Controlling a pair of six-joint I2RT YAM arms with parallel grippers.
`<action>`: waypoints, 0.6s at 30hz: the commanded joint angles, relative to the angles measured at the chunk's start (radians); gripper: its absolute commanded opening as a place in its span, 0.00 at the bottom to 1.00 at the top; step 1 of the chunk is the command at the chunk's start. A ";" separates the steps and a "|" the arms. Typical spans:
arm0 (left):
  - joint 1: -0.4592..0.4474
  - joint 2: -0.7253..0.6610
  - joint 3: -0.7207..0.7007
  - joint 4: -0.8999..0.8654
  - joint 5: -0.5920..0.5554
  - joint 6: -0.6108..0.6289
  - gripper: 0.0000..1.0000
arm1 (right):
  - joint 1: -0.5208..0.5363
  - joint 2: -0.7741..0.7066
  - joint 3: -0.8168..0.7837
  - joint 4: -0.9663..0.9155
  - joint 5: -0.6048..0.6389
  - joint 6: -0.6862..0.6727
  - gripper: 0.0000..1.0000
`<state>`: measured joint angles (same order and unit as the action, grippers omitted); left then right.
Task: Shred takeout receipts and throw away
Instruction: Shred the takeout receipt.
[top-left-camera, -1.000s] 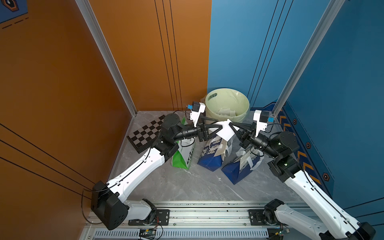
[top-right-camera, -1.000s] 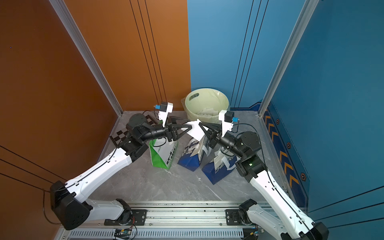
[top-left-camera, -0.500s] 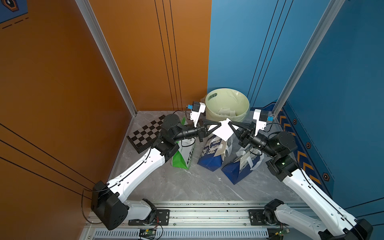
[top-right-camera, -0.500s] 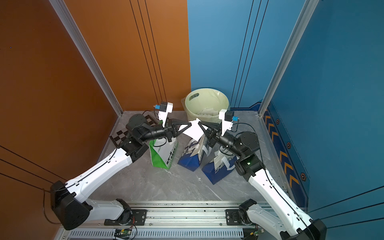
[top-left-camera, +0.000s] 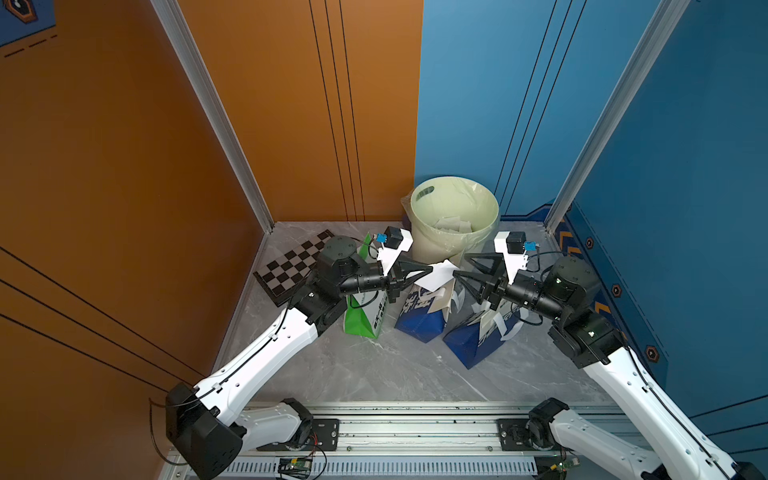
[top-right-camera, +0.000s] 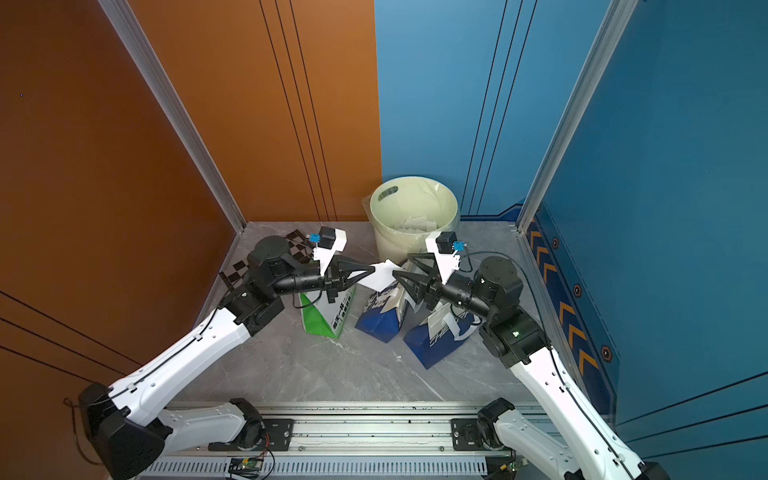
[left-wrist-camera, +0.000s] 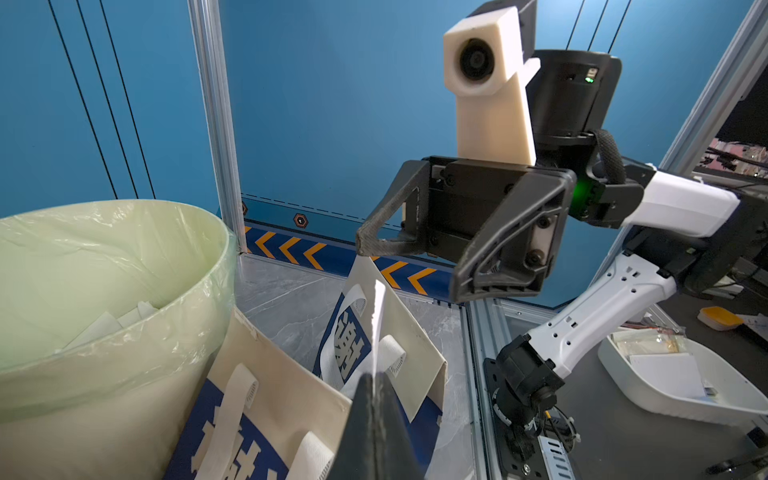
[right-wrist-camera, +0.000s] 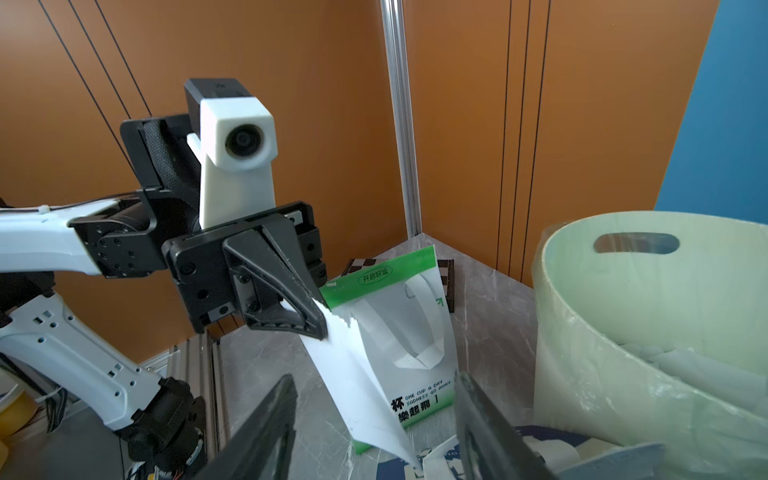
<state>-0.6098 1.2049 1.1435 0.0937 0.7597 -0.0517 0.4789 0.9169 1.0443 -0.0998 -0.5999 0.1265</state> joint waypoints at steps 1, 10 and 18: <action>-0.002 -0.017 -0.001 -0.091 0.056 0.098 0.00 | 0.030 0.027 0.037 -0.086 -0.070 -0.054 0.61; -0.006 -0.017 -0.006 -0.096 0.098 0.105 0.00 | 0.091 0.080 0.079 -0.095 -0.088 -0.074 0.37; -0.010 -0.011 0.005 -0.096 0.130 0.101 0.00 | 0.109 0.101 0.088 -0.095 -0.095 -0.083 0.19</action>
<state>-0.6117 1.1992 1.1435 0.0067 0.8482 0.0376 0.5827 1.0111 1.1027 -0.1806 -0.6701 0.0509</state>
